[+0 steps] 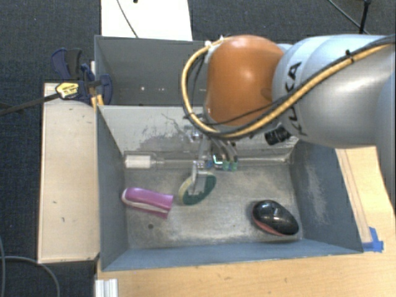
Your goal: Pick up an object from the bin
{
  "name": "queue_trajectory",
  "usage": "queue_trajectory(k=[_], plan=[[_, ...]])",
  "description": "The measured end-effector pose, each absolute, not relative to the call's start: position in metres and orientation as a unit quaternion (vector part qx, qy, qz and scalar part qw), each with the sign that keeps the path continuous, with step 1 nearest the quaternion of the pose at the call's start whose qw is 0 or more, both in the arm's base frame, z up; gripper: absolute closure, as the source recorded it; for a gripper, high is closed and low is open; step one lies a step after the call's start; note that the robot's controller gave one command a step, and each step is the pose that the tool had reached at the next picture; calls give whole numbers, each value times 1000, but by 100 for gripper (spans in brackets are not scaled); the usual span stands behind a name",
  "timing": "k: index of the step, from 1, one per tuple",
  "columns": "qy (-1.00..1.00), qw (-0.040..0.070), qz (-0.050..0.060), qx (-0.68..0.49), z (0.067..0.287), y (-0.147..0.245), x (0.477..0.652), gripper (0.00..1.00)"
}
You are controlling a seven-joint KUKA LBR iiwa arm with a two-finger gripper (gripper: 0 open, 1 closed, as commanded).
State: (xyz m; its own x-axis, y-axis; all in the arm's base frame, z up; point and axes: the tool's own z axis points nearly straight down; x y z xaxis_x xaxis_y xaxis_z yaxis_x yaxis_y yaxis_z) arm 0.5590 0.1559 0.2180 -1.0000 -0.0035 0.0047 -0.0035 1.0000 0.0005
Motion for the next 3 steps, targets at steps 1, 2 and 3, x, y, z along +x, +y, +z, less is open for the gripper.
queue_trajectory(k=[1,2,3], plan=[[-990,2,0,144,114,169,542,0],[-984,1,-2,177,85,247,495,0],[-984,-7,-3,178,73,217,487,0]])
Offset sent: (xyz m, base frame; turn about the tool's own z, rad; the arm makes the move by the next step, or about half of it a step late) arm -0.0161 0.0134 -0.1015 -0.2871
